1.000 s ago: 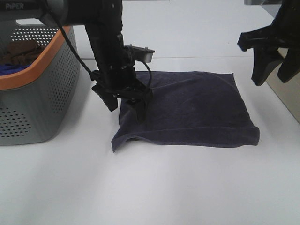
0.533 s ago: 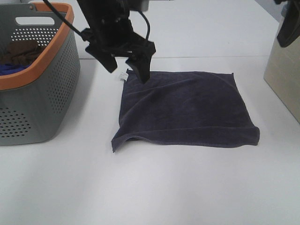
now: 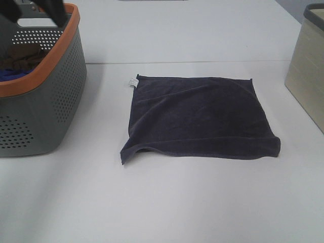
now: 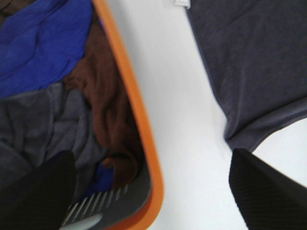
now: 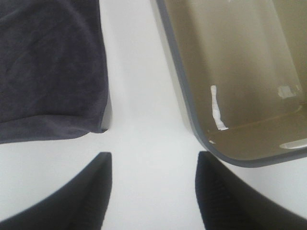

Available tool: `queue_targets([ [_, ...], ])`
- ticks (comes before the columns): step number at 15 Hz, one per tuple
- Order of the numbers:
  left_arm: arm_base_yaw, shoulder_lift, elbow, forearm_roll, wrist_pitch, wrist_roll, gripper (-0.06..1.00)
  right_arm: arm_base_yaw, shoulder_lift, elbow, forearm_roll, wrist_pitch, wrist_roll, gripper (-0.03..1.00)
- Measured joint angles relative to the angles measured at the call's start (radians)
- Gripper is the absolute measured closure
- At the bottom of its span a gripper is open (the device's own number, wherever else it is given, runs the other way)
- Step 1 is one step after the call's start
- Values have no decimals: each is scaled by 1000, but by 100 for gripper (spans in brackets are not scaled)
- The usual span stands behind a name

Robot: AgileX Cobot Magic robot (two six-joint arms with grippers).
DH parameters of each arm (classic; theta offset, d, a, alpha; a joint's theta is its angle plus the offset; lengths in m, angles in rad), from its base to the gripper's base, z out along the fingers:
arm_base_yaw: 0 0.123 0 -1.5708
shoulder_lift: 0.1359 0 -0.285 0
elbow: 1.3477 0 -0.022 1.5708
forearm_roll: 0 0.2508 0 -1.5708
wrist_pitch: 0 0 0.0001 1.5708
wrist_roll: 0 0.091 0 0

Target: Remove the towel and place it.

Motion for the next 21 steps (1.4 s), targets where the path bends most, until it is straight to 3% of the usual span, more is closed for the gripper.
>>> queue_targets([
  [3,97,-213,229,40,3,-29,13,109,-42,89,10,0,-48,49],
  [5,116,-373,353,99,4,-85,13,272,-88,157,-38,0,-45,38],
  [8,118,-554,482,134,5,-152,13,389,-155,220,-48,1,34,19],
  [12,118,-862,669,165,7,-226,13,415,-323,310,-111,2,244,15],
  [17,118,-1231,862,238,8,-258,13,415,-642,471,-167,4,260,15],
  [21,118,-1495,997,251,9,-147,13,415,-920,628,-165,4,223,15],
])
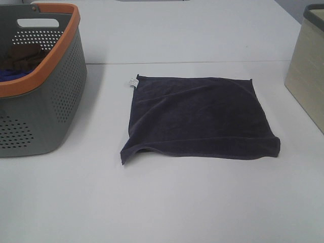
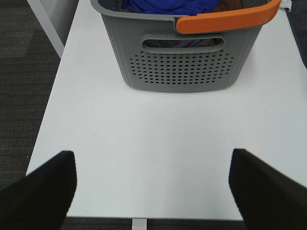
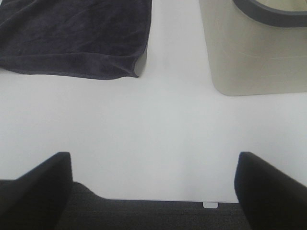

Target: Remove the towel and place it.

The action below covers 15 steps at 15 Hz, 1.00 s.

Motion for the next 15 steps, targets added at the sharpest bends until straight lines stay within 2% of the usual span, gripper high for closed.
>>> queue_targets([
  [2,0,-79,47,-6,0,26,13,0,-100,70,17,-1,-25,15],
  [5,0,-182,101,-79,-1,73,13,0,-219,175,83,-42,-104,15],
  [8,0,-208,156,-139,-45,89,13,1,-310,191,136,-131,-188,15],
  [11,0,-210,203,-187,-159,95,13,1,-356,212,178,-147,-259,15],
  [15,0,-210,207,-190,-170,108,13,1,-356,218,186,-151,-277,15],
])
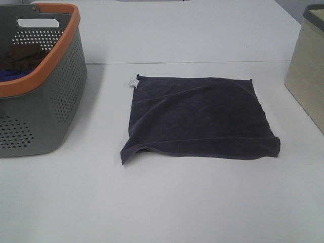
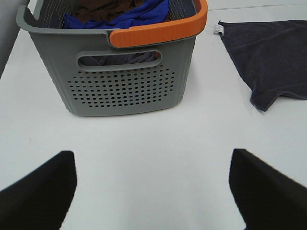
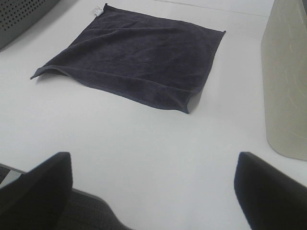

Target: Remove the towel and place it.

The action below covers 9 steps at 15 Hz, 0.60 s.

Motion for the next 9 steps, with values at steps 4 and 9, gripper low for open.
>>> queue_targets([
  [4,71,0,0,-12,-1,3,13,-95,0,0,11,0,0,15],
  [9,258,0,0,-21,-1,4,13,-288,0,0,12,0,0,15],
])
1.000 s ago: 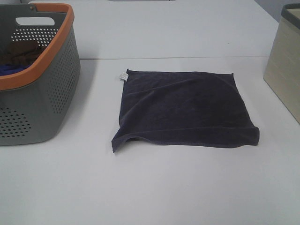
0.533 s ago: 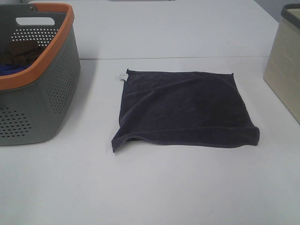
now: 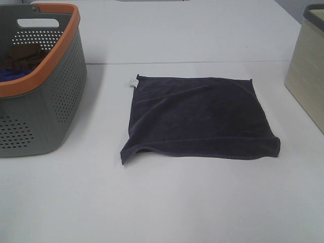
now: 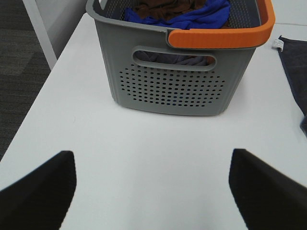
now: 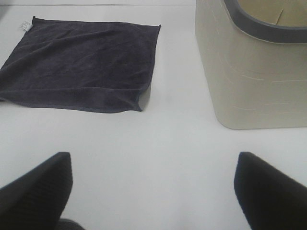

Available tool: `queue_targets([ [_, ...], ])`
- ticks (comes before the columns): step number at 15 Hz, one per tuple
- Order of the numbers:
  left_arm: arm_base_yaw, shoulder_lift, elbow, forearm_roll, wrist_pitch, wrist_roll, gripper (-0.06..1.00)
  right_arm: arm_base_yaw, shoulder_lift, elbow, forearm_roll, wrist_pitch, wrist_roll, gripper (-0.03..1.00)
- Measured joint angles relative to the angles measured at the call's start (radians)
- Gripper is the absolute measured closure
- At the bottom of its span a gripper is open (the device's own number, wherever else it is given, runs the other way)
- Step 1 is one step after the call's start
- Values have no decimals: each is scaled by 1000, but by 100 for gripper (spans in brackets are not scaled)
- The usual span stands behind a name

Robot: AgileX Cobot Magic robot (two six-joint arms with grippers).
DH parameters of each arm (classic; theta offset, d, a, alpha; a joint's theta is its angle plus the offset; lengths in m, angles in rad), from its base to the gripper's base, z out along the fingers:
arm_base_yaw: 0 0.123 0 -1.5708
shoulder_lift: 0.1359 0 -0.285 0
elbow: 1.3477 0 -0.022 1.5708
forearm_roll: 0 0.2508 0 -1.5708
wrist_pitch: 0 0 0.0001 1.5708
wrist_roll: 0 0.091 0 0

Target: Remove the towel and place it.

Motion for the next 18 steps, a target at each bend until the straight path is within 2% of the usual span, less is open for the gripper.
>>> queue_targets([
  [18,1,0,0,0,0,0,13,-1,0,0,4,0,0,15],
])
